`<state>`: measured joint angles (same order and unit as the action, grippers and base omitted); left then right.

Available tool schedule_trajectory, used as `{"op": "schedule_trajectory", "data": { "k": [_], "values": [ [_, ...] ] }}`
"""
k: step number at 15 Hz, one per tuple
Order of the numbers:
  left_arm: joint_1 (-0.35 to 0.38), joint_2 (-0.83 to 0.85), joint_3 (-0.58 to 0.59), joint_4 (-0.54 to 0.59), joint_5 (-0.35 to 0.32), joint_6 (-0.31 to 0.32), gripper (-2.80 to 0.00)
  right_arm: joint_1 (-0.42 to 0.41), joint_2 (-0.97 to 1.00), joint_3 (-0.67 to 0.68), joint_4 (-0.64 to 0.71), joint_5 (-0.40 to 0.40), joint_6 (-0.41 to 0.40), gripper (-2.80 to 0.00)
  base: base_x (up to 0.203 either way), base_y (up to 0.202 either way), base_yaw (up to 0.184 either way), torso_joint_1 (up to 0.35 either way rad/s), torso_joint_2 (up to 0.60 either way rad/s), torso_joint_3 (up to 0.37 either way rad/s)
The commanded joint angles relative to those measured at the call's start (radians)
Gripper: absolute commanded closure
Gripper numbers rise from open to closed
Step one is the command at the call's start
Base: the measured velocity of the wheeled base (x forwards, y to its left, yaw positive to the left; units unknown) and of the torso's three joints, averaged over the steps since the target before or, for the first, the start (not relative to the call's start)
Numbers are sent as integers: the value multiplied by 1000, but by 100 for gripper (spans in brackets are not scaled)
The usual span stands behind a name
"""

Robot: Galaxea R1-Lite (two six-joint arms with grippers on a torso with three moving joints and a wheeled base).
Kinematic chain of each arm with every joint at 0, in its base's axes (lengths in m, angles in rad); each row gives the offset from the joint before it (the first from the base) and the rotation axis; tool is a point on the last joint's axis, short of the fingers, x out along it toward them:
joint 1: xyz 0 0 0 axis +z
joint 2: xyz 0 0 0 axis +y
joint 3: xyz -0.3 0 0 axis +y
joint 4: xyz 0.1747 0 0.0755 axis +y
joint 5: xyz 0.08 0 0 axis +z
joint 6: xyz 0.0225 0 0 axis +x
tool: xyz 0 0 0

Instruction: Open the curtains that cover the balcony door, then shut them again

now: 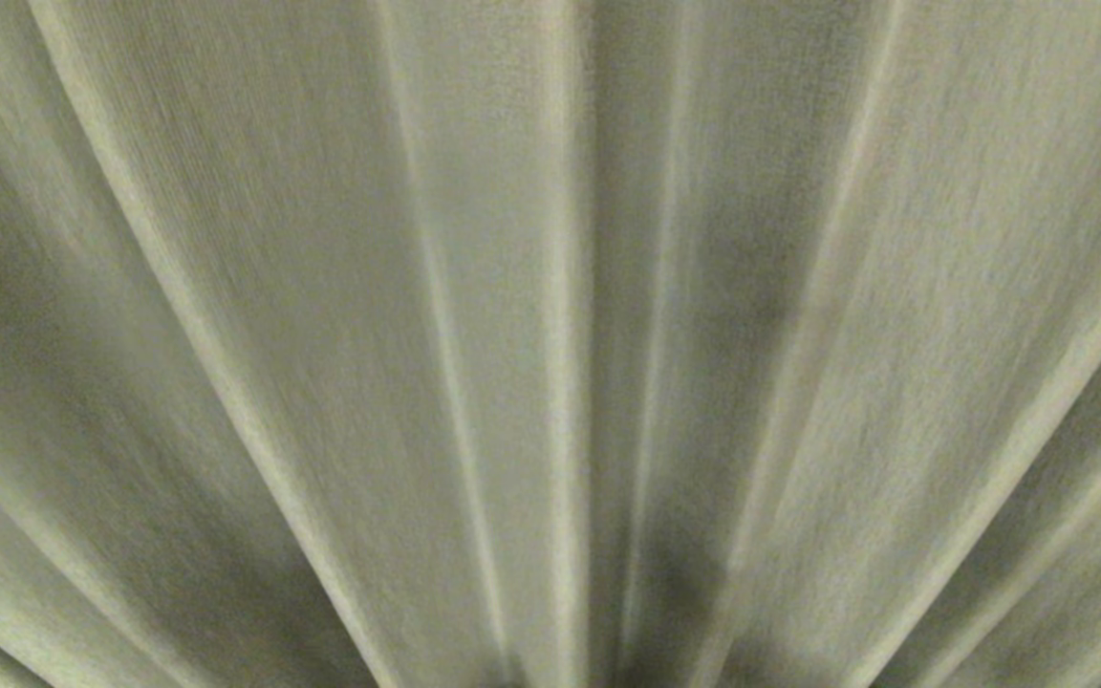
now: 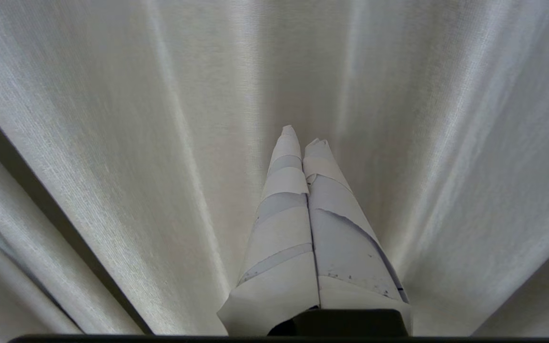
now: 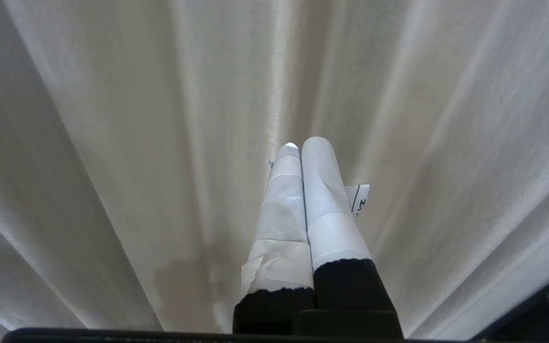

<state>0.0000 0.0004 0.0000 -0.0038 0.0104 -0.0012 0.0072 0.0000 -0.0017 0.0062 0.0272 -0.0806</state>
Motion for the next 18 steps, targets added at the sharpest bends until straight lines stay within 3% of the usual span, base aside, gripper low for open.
{"op": "schedule_trajectory", "data": {
  "k": [1,12,18],
  "values": [
    [0,0,0,-1,0,0,0,0,2,0,0,0,-1,0,0,0,0,0,0,0],
    [0,0,0,-1,0,-2,0,0,2,0,0,0,5,0,0,6,-1,0,0,0],
    [0,0,0,1,2,-3,0,0,2,0,0,0,5,0,1,175,-3,4,3,3]
  ]
}}
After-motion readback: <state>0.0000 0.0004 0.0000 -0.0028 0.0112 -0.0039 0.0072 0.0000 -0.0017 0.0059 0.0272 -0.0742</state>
